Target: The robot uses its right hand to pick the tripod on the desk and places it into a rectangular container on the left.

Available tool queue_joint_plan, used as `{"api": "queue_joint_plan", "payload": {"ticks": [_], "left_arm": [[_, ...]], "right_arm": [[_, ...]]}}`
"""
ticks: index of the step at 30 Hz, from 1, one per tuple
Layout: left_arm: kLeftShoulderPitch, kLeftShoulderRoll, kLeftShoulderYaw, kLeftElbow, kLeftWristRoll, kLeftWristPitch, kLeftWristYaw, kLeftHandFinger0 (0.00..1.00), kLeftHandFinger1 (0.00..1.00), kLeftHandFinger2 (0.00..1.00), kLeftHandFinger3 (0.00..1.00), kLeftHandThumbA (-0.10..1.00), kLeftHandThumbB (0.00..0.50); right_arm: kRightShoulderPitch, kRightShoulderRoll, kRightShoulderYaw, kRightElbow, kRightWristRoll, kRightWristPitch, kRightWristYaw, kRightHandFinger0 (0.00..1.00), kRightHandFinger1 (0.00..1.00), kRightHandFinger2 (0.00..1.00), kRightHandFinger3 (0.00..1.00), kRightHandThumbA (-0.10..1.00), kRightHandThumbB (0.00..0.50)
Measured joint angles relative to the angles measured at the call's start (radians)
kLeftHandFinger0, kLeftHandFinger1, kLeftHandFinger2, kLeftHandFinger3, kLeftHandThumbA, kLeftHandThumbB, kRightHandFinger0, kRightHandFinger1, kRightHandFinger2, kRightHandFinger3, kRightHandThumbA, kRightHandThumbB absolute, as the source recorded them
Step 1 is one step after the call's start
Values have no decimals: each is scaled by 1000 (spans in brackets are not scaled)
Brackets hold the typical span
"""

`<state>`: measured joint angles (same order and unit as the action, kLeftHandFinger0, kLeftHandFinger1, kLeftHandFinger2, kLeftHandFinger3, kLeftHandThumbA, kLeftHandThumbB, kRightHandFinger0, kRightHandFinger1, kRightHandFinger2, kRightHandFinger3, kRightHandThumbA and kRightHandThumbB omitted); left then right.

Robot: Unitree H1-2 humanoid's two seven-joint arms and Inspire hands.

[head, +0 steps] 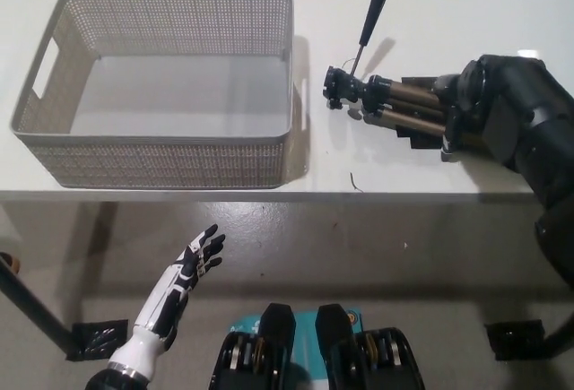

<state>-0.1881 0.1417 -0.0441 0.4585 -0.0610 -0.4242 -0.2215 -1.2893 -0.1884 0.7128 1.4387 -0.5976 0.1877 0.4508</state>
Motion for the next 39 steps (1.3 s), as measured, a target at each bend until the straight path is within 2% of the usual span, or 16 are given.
{"api": "queue_joint_plan", "payload": {"ticks": [1, 2, 3, 4, 5, 6, 8, 10, 12, 16, 17, 18, 20, 22, 25, 39], "left_arm": [[0, 0, 1, 0, -1, 0, -2, 1000, 1000, 1000, 1000, 1000, 500], [0, 0, 1, 0, -2, 0, -3, 1000, 1000, 1000, 1000, 1000, 500], [0, 0, 2, 0, -3, 0, -4, 1000, 1000, 1000, 1000, 1000, 500], [0, 0, 2, 0, -4, 0, -4, 1000, 1000, 1000, 1000, 1000, 500], [0, 0, 2, 1, -3, 0, -4, 1000, 1000, 1000, 1000, 1000, 500], [0, 0, 2, 1, -4, 0, -4, 1000, 1000, 1000, 1000, 1000, 500], [0, -1, 1, 3, -3, 1, -4, 1000, 1000, 1000, 1000, 1000, 500], [0, -2, 0, 4, -3, 2, -4, 1000, 1000, 1000, 1000, 1000, 500], [2, -2, 0, 5, -3, 2, -4, 1000, 1000, 1000, 1000, 1000, 500], [2, -2, 0, 7, -3, 3, -4, 1000, 1000, 1000, 1000, 1000, 500], [2, -2, 0, 7, -3, 3, -4, 1000, 1000, 1000, 1000, 1000, 500], [2, -2, 0, 7, -3, 3, -4, 1000, 1000, 1000, 1000, 1000, 500], [2, -2, 0, 7, -3, 3, -4, 1000, 1000, 1000, 1000, 1000, 500], [2, -2, 0, 7, -3, 3, -4, 1000, 1000, 1000, 1000, 1000, 500], [2, -2, 0, 7, -3, 3, -4, 1000, 1000, 1000, 1000, 1000, 500], [-3, -1, 1, 8, -3, 2, -5, 1000, 1000, 1000, 1000, 1000, 500]], "right_arm": [[4, 1, 11, -1, -4, 0, -13, 1000, 1000, 1000, 1000, 891, 368], [6, 2, 17, -1, -8, 0, -22, 1000, 1000, 1000, 1000, 672, 394], [7, 3, 21, -1, -11, 0, -30, 1000, 1000, 1000, 1000, 429, 342], [13, 5, 24, -1, -16, 4, -61, 903, 1000, 1000, 1000, 327, 361], [14, 5, 23, -5, -15, 3, -80, 707, 863, 1000, 1000, 66, 276], [17, 7, 21, -7, -15, 3, -90, 396, 537, 694, 1000, -93, 255], [24, 9, 16, -13, -13, 0, -113, 246, 352, 476, 818, -100, 202], [31, 9, 4, -17, -10, -6, -136, 464, 569, 662, 728, -100, 187], [35, 9, -13, -21, -3, -11, -152, 74, 223, 384, 562, -100, 160], [44, 2, -59, -22, 9, -30, -182, 0, 38, 224, 319, -100, 181], [45, 1, -72, -22, 12, -35, -187, 0, 44, 254, 325, -100, 181], [48, -3, -90, -22, 18, -44, -194, 0, 126, 520, 346, -100, 175], [55, -10, -125, -22, 32, -61, -204, 2, 347, 861, 582, -100, 176], [64, -20, -163, -22, 48, -80, -211, 0, 496, 994, 772, -100, 173], [77, -32, -212, -22, 69, -110, -223, 1, 598, 1000, 899, -100, 167], [120, -57, -481, -15, 179, -224, -382, 0, 527, 872, 772, -100, 142]]}}
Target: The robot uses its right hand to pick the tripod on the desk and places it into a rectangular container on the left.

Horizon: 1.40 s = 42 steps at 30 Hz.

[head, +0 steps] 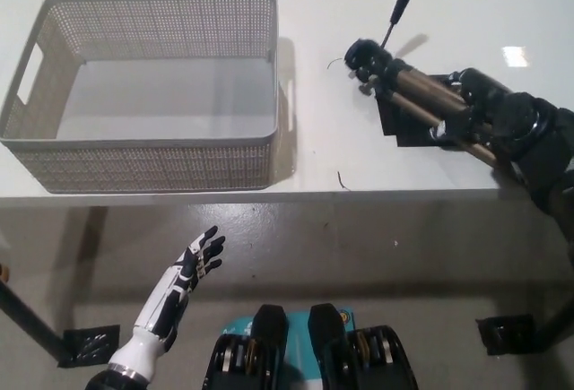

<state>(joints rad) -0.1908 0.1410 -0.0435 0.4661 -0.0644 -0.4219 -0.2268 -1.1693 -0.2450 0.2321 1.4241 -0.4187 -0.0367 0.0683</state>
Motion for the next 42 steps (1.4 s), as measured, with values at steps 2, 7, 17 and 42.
{"api": "queue_joint_plan", "payload": {"ticks": [2, 7, 17, 42], "left_arm": [[-6, 0, 1, 0, 0, -1, -1, 1000, 1000, 1000, 1000, 1000, 500], [-17, 2, 2, 0, 0, -1, -1, 1000, 1000, 1000, 1000, 1000, 500], [-15, 1, 2, 0, 0, -1, -1, 1000, 1000, 1000, 1000, 1000, 500], [-2, 1, -4, 0, 1, -1, -1, 1000, 1000, 1000, 1000, 1000, 500]], "right_arm": [[-2, 1, -68, 0, 32, -8, -23, 18, 552, 874, 783, -100, 137], [-14, 6, -204, 0, 104, -10, -33, 1, 495, 850, 932, -100, 155], [-106, 30, -384, -5, 231, 18, -20, 0, 339, 606, 743, -100, 166], [-296, 221, -495, -108, 410, 113, 42, 0, 433, 858, 734, -100, 177]]}}
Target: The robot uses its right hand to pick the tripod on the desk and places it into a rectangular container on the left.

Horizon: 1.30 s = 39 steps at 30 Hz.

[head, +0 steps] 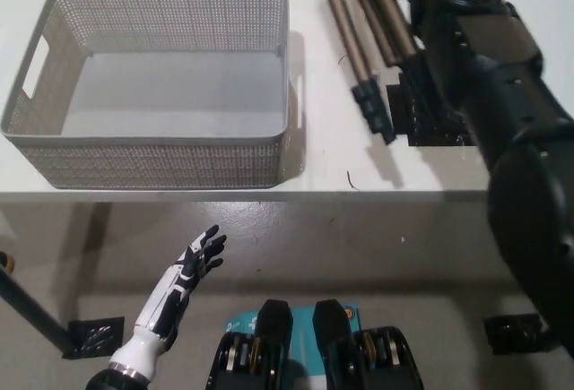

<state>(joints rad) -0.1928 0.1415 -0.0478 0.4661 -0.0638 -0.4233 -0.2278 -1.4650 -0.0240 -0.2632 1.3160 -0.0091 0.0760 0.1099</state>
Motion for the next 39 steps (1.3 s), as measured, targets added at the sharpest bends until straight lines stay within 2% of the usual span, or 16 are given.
{"api": "queue_joint_plan", "payload": {"ticks": [3, 7, 9, 10, 13, 14, 15, 16, 17, 18, 19, 21, 22, 24, 29, 39], "left_arm": [[0, 0, -3, 0, 1, 0, 0, 1000, 1000, 1000, 1000, 1000, 500], [0, 1, -9, 0, 6, -1, -1, 1000, 1000, 1000, 1000, 1000, 500], [-1, 2, -11, 0, 8, -1, -1, 1000, 1000, 1000, 1000, 1000, 500], [-1, 2, -12, 0, 9, -1, -1, 1000, 1000, 1000, 1000, 1000, 500], [-6, 2, -15, 4, 11, -1, -4, 1000, 1000, 1000, 1000, 1000, 500], [-6, 2, -16, 5, 12, -2, -5, 1000, 1000, 1000, 1000, 1000, 500], [-7, 2, -17, 5, 12, -2, -6, 1000, 1000, 1000, 1000, 1000, 500], [-8, 2, -18, 5, 13, -2, -7, 1000, 1000, 1000, 1000, 1000, 500], [-9, 2, -19, 6, 14, -2, -9, 1000, 1000, 1000, 1000, 1000, 500], [-11, 2, -20, 7, 14, -2, -12, 1000, 1000, 1000, 1000, 1000, 500], [-13, 2, -21, 7, 14, -2, -13, 1000, 1000, 1000, 1000, 1000, 500], [-14, 2, -23, 7, 14, -3, -15, 1000, 1000, 1000, 1000, 1000, 500], [-14, 2, -24, 7, 14, -3, -16, 1000, 1000, 1000, 1000, 1000, 500], [-15, 2, -26, 7, 14, -3, -20, 1000, 1000, 1000, 1000, 1000, 500], [-27, 2, -31, 14, 17, -3, -25, 1000, 1000, 1000, 1000, 1000, 500], [-38, 2, -44, 25, 32, -5, -25, 1000, 1000, 1000, 1000, 1000, 500]], "right_arm": [[-22, 40, 48, -1, -5, 0, 0, 0, 437, 845, 848, -100, 180], [-52, 98, 166, 0, -38, -1, 0, 0, 426, 803, 848, -100, 201], [-62, 118, 234, 3, -64, -1, -3, 0, 405, 785, 786, -100, 208], [-63, 127, 268, 4, -78, -2, -3, 0, 410, 758, 687, -100, 213], [-63, 148, 380, 13, -128, -11, -9, 13, 470, 805, 648, -100, 212], [-63, 155, 413, 17, -145, -15, -11, 119, 616, 938, 694, -100, 195], [-63, 158, 436, 21, -156, -18, -13, 290, 680, 807, 649, -100, 186], [-62, 164, 466, 25, -171, -21, -15, 307, 598, 650, 600, -100, 204], [-62, 169, 492, 28, -183, -24, -17, 287, 540, 585, 574, -100, 210], [-61, 173, 531, 35, -206, -31, -20, 395, 596, 657, 672, 53, 263], [-60, 175, 552, 40, -220, -35, -21, 830, 1000, 1000, 1000, 493, 404], [-60, 178, 624, 52, -256, -42, -9, 987, 1000, 1000, 1000, 598, 440], [-60, 178, 655, 57, -271, -43, 2, 1000, 1000, 1000, 1000, 683, 446], [-61, 175, 700, 57, -295, -44, 20, 1000, 1000, 1000, 1000, 711, 445], [-61, 163, 756, 55, -335, -52, 42, 1000, 1000, 1000, 1000, 987, 500], [-63, 100, 699, 5, -341, -73, 58, 1000, 1000, 1000, 1000, 1000, 500]]}}
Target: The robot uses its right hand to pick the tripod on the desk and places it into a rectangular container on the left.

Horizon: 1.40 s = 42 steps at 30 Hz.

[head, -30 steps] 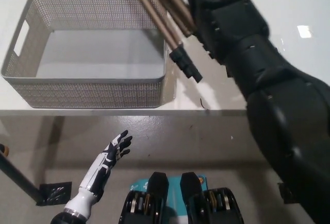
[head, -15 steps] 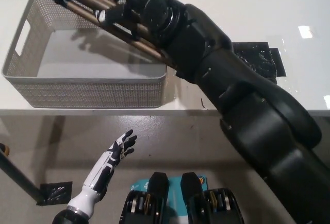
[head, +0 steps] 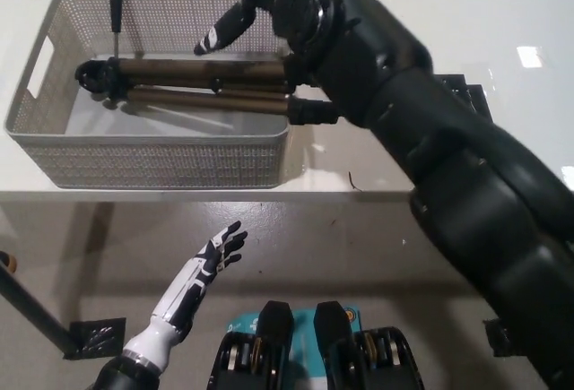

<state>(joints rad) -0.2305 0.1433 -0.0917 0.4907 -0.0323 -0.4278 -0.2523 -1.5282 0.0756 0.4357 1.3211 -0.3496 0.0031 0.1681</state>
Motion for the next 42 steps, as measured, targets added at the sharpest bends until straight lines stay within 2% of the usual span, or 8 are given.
{"api": "queue_joint_plan", "payload": {"ticks": [6, 8, 11, 15, 19, 22, 34, 42], "left_arm": [[0, -3, -4, 9, 5, 0, 0, 1000, 1000, 1000, 1000, 1000, 500], [0, -4, -5, 10, 7, 0, 1, 1000, 1000, 1000, 1000, 1000, 500], [0, -4, -6, 13, 8, 1, 0, 1000, 1000, 1000, 1000, 1000, 500], [1, -4, -7, 15, 8, 3, 0, 1000, 1000, 1000, 1000, 1000, 500], [3, -4, -8, 15, 8, 5, 0, 1000, 1000, 1000, 1000, 1000, 500], [5, -4, -7, 17, 8, 7, 0, 1000, 1000, 1000, 1000, 1000, 500], [25, -5, -8, 43, 8, 9, 0, 1000, 1000, 1000, 1000, 1000, 500], [36, -6, -6, 44, 7, 8, 1, 1000, 1000, 1000, 1000, 1000, 500]], "right_arm": [[-20, -37, -177, -128, 62, -39, -1, 1000, 1000, 1000, 1000, 1000, 448], [-35, -60, -248, -211, 91, -43, -1, 1000, 1000, 1000, 1000, 1000, 476], [-40, -98, -311, -340, 115, -39, 1, 1000, 1000, 1000, 1000, 1000, 381], [1, -139, -362, -492, 133, -27, 4, 1000, 1000, 1000, 1000, 1000, 418], [94, -169, -399, -630, 146, -16, 5, 1000, 1000, 1000, 1000, 1000, 319], [190, -187, -429, -731, 153, -12, 5, 1000, 1000, 1000, 1000, 1000, 379], [861, -204, -532, -1152, 196, -9, 4, 1000, 1000, 1000, 1000, 1000, 342], [1397, -122, -514, -1377, 231, -88, 1, 1000, 1000, 1000, 1000, 1000, 307]]}}
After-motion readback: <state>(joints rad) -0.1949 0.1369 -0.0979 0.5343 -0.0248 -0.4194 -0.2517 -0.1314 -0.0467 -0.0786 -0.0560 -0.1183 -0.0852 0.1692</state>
